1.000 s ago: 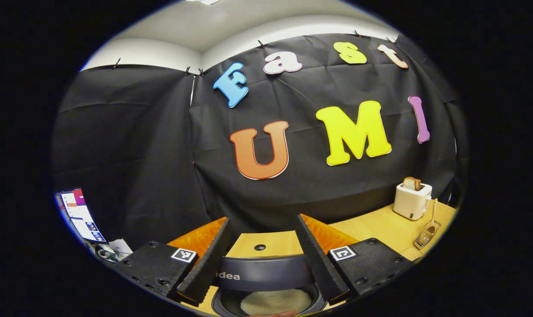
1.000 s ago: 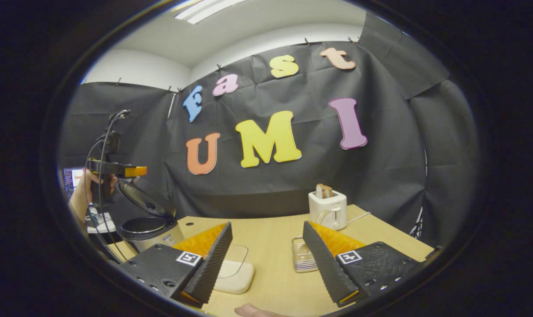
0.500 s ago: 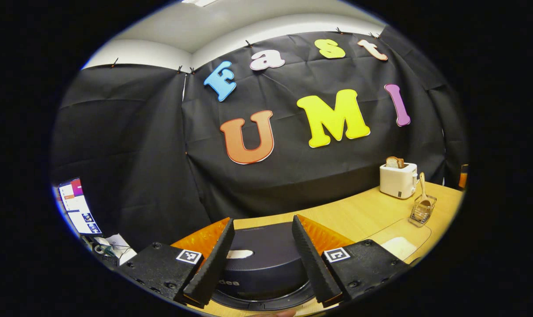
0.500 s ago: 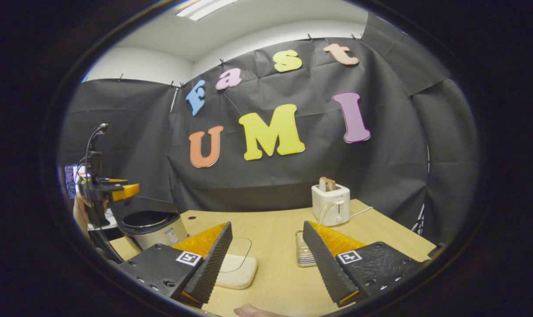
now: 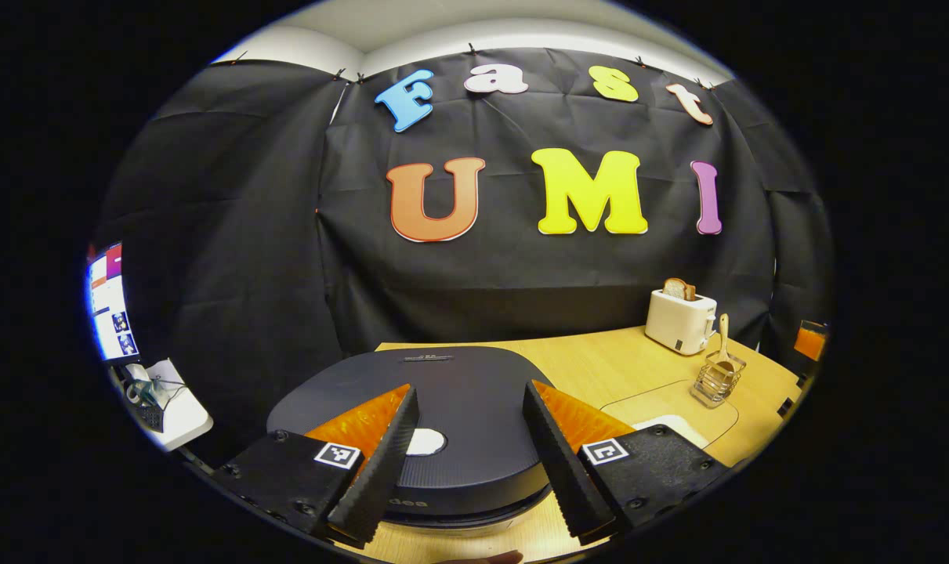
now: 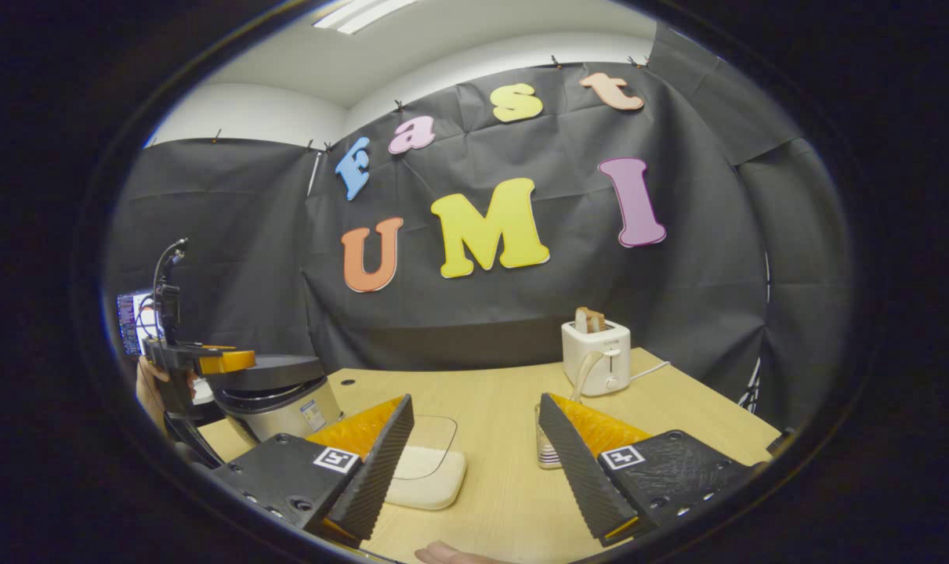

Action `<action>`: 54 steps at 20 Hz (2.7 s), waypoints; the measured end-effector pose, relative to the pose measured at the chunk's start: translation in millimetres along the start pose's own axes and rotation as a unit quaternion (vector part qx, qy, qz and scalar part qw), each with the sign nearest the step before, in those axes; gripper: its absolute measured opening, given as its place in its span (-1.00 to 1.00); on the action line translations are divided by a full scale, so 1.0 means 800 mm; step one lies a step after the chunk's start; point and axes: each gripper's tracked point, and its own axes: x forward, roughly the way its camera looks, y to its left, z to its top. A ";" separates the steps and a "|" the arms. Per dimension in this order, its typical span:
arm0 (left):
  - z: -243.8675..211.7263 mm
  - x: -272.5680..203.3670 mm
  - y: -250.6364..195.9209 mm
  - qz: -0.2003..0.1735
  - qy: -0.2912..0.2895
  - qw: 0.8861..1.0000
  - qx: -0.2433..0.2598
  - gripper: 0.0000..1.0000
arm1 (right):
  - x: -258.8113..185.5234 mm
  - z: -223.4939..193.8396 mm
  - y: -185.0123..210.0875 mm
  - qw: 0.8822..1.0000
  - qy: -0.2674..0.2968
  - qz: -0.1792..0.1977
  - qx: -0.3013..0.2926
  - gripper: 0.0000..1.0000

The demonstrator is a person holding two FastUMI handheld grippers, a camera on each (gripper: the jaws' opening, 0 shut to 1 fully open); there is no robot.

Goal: Close the left gripper, press the button to open the rice cooker; take a wooden spoon from the chopstick holder with the right hand, scoop a spoonful of rice and pour it into the rice cooker, then put the wooden spoon back into the chopstick holder.

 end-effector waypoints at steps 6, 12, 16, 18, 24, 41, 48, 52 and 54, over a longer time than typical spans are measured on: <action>-0.029 -0.004 -0.003 -0.004 0.057 0.998 -0.006 0.77 | -0.012 0.005 -0.006 1.000 -0.006 -0.004 0.002 0.83; -0.035 -0.025 -0.003 0.016 0.079 0.997 0.001 0.75 | -0.018 0.012 -0.002 1.000 -0.015 0.003 -0.002 0.83; -0.041 -0.053 -0.004 0.018 0.087 0.996 -0.004 0.74 | -0.020 0.010 0.000 1.000 -0.011 0.008 0.002 0.83; -0.044 -0.059 -0.002 0.028 0.076 0.997 -0.007 0.75 | -0.022 0.010 0.003 1.000 -0.010 0.010 0.000 0.83; -0.044 -0.063 -0.004 0.068 0.003 0.998 -0.003 0.70 | -0.025 0.007 0.014 1.000 -0.010 0.018 -0.007 0.92; -0.008 -0.088 -0.091 0.039 -0.028 0.998 -0.036 0.59 | -0.036 0.011 0.013 1.000 -0.010 0.012 -0.013 0.83; 0.000 -0.097 -0.169 0.003 -0.032 0.999 -0.031 0.58 | -0.052 0.020 -0.004 1.000 -0.017 -0.004 -0.019 0.83; 0.004 -0.097 -0.196 -0.010 -0.042 0.999 -0.019 0.58 | -0.056 0.021 -0.015 1.000 -0.016 -0.015 -0.022 0.92; -0.001 -0.095 -0.206 -0.009 -0.042 0.999 -0.013 0.58 | -0.056 0.015 -0.014 0.999 -0.009 -0.016 -0.026 0.83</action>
